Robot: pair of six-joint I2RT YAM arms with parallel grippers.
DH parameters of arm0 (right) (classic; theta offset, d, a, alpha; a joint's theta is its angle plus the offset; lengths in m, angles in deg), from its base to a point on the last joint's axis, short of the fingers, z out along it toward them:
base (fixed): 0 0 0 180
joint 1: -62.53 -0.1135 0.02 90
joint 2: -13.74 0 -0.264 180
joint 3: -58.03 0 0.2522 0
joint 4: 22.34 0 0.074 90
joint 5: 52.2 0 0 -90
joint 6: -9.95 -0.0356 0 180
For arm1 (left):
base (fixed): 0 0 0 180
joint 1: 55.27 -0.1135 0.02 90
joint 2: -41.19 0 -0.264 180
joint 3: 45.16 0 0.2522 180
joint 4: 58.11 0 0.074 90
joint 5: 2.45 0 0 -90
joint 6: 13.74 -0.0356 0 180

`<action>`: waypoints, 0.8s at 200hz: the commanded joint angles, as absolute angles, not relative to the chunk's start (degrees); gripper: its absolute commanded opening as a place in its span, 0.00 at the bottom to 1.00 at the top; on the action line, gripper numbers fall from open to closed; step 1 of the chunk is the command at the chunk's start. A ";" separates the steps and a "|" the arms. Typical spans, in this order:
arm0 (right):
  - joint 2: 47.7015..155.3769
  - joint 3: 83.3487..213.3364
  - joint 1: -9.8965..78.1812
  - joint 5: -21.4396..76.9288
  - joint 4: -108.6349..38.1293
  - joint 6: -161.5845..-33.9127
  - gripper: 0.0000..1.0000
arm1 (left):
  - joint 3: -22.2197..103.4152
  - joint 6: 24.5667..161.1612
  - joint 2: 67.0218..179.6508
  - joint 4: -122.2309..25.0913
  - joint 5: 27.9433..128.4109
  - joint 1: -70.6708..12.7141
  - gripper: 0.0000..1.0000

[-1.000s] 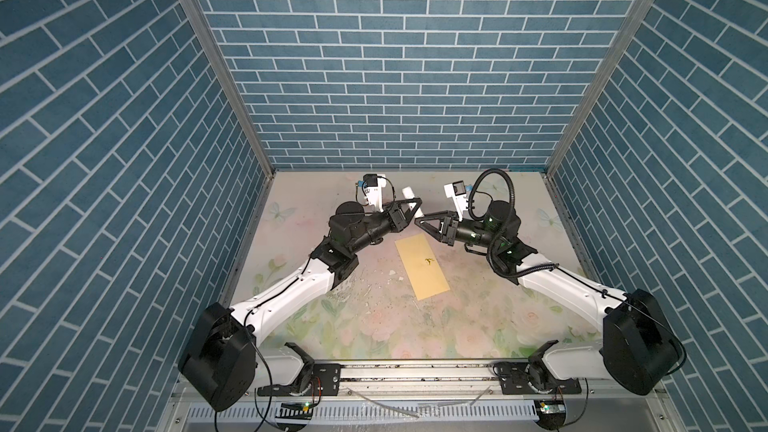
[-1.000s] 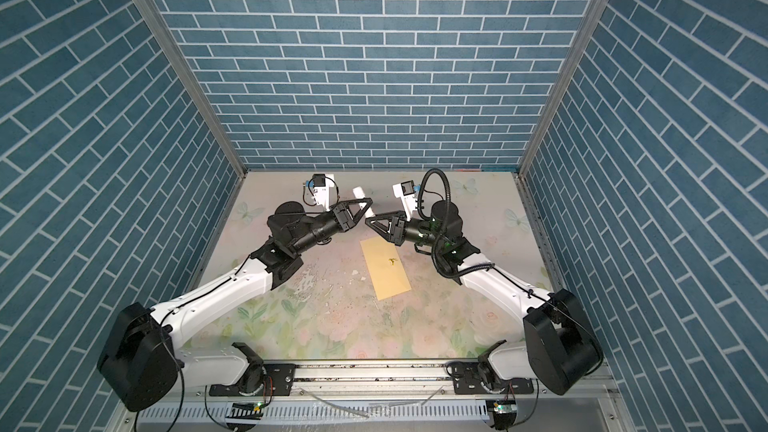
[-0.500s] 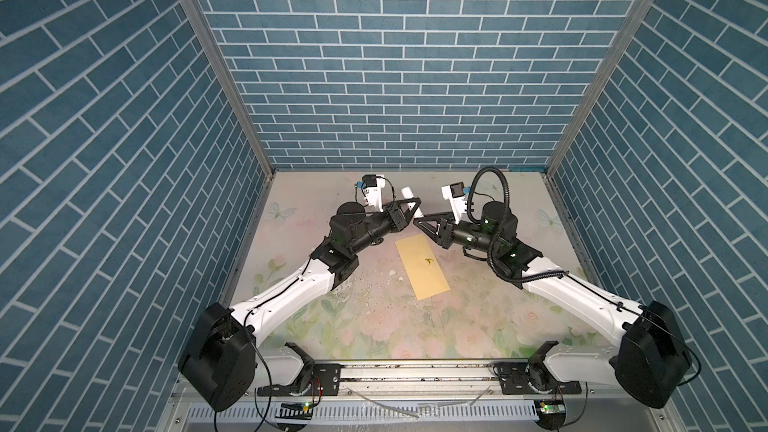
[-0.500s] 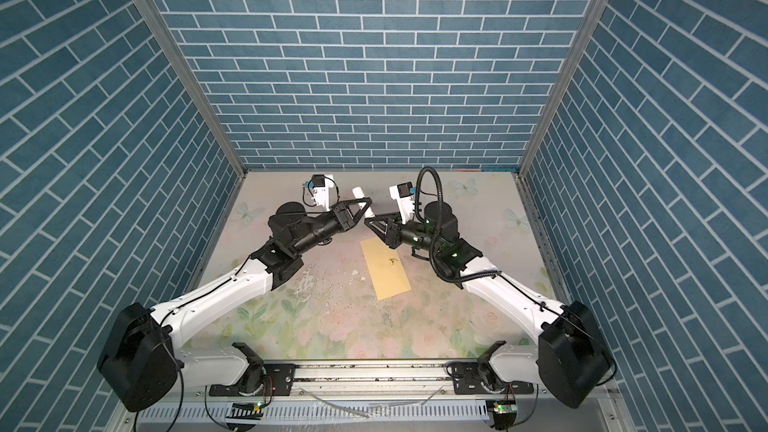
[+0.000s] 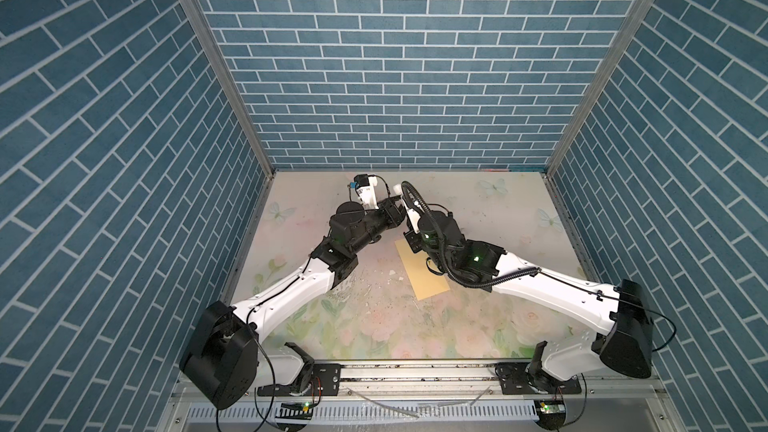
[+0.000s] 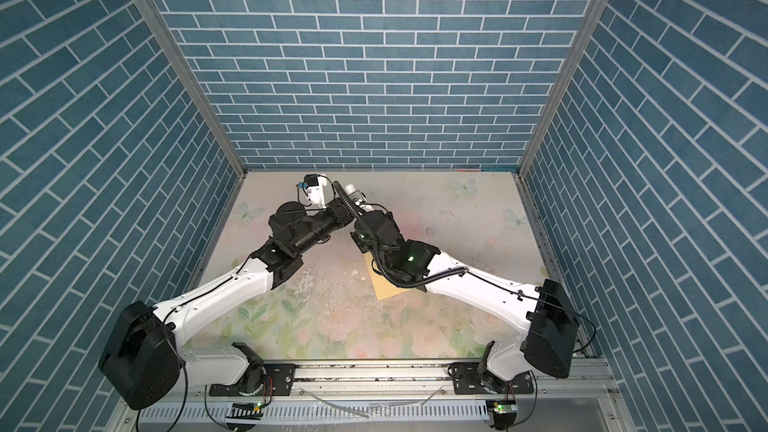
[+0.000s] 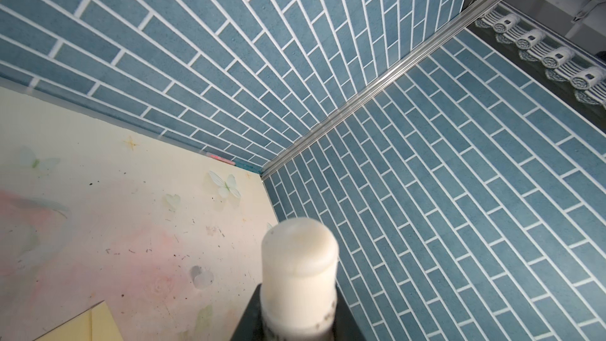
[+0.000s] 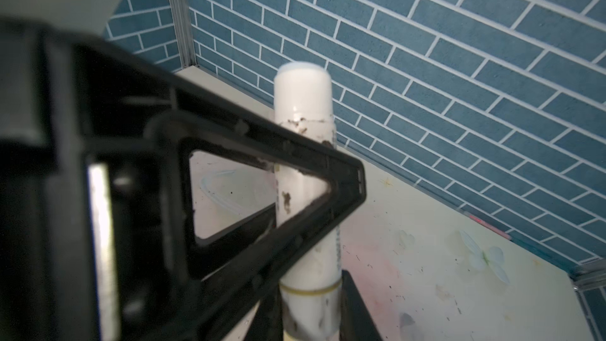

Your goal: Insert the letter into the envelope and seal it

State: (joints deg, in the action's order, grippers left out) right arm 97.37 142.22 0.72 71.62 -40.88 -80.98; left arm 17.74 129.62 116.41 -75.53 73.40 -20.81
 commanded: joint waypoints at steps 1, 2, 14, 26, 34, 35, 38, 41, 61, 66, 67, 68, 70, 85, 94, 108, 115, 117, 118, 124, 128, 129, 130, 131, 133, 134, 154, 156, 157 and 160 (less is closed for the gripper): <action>93.14 140.91 2.15 71.05 -36.97 -78.96 0.04 | 16.94 128.96 116.45 -74.79 71.91 -20.36 0.00; 92.94 140.62 2.28 70.42 -36.89 -79.20 0.06 | 16.94 128.97 116.44 -74.77 71.95 -20.32 0.00; 89.84 138.05 4.56 60.83 -36.27 -82.66 0.23 | 16.96 128.94 116.17 -74.77 71.82 -20.36 0.00; 87.02 135.58 8.57 47.77 -36.12 -87.49 0.43 | 17.18 128.96 115.78 -74.77 71.36 -20.45 0.00; 85.47 133.74 11.77 39.22 -35.34 -90.92 0.53 | 17.41 128.94 115.52 -74.72 70.87 -20.54 0.00; 85.33 133.48 12.14 38.29 -35.15 -91.24 0.54 | 17.44 128.92 115.49 -74.74 70.77 -20.55 0.00; 84.89 132.75 13.35 35.31 -34.48 -92.36 0.57 | 17.53 128.98 115.34 -74.64 70.54 -20.55 0.00; 84.36 132.03 14.41 31.76 -33.86 -93.18 0.60 | 17.59 128.99 115.23 -74.59 70.32 -20.63 0.00; 82.69 128.36 19.59 15.96 -29.98 -98.51 0.70 | 18.16 129.16 114.65 -74.58 68.74 -21.03 0.00; 82.72 127.63 20.80 12.22 -29.05 -100.08 0.71 | 18.37 129.14 114.49 -74.67 68.43 -21.16 0.00; 82.73 127.48 21.05 11.87 -28.75 -100.35 0.71 | 18.40 129.20 114.45 -74.67 68.32 -21.16 0.00; 82.77 127.41 21.18 11.39 -28.56 -100.57 0.71 | 18.42 129.18 114.43 -74.67 68.22 -21.16 0.00; 82.85 127.27 21.52 10.08 -28.24 -101.09 0.71 | 18.49 129.24 114.37 -74.67 68.11 -21.23 0.00; 83.94 125.85 23.62 4.12 -25.03 -104.88 0.71 | 18.95 129.33 114.06 -74.89 67.04 -21.25 0.00; 84.99 125.07 24.56 1.58 -22.06 -107.49 0.70 | 19.25 129.68 114.01 -75.11 66.28 -21.25 0.00; 86.68 124.29 25.73 -2.09 -17.36 -111.07 0.67 | 19.64 129.65 113.74 -75.06 65.21 -21.25 0.00; 87.56 124.27 26.08 -3.58 -15.49 -112.53 0.66 | 19.66 129.61 113.63 -74.98 65.05 -21.23 0.00; 87.83 124.33 26.12 -3.99 -15.02 -112.91 0.65 | 19.66 129.65 113.62 -75.01 65.05 -21.25 0.00; 87.92 124.34 26.18 -4.19 -14.84 -113.14 0.65 | 19.66 129.67 113.62 -75.02 65.05 -21.25 0.00; 88.53 124.48 26.29 -5.28 -13.61 -114.24 0.64 | 19.58 129.79 113.51 -75.24 65.04 -21.25 0.00; 88.98 124.67 26.31 -5.81 -12.82 -114.95 0.64 | 19.57 129.96 113.46 -75.41 65.00 -21.25 0.00; 89.07 124.68 26.31 -5.89 -12.64 -115.08 0.64 | 19.57 129.96 113.45 -75.44 64.94 -21.25 0.00; 89.20 124.69 26.31 -5.98 -12.37 -115.32 0.64 | 19.57 130.05 113.53 -75.49 64.95 -21.25 0.00; 89.30 124.70 26.31 -6.06 -12.15 -115.48 0.64 | 19.57 130.09 113.57 -75.52 64.95 -21.25 0.00; 89.47 124.70 26.31 -6.19 -11.72 -115.71 0.63 | 19.57 130.12 113.61 -75.61 64.96 -21.25 0.00; 89.57 124.70 26.31 -6.26 -11.48 -115.90 0.63 | 19.57 130.13 113.61 -75.67 64.92 -21.25 0.00; 91.04 124.44 26.40 -7.02 -7.50 -118.29 0.54 | 19.57 130.63 113.96 -76.48 64.62 -21.25 0.00; 91.14 124.41 26.38 -7.11 -7.16 -118.46 0.53 | 19.53 130.65 114.01 -76.58 64.61 -21.25 0.00; 91.20 124.43 26.35 -7.11 -7.08 -118.50 0.53 | 19.51 130.70 114.03 -76.59 64.61 -21.25 0.00; 91.32 124.43 26.37 -7.14 -6.82 -118.75 0.52 | 19.49 130.81 113.99 -76.60 64.61 -21.25 0.00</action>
State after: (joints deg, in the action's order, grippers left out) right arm 90.38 125.94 26.12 -1.58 -16.01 -112.43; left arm 17.96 130.12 114.69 -74.70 66.03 -21.03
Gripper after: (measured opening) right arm 0.554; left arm 0.286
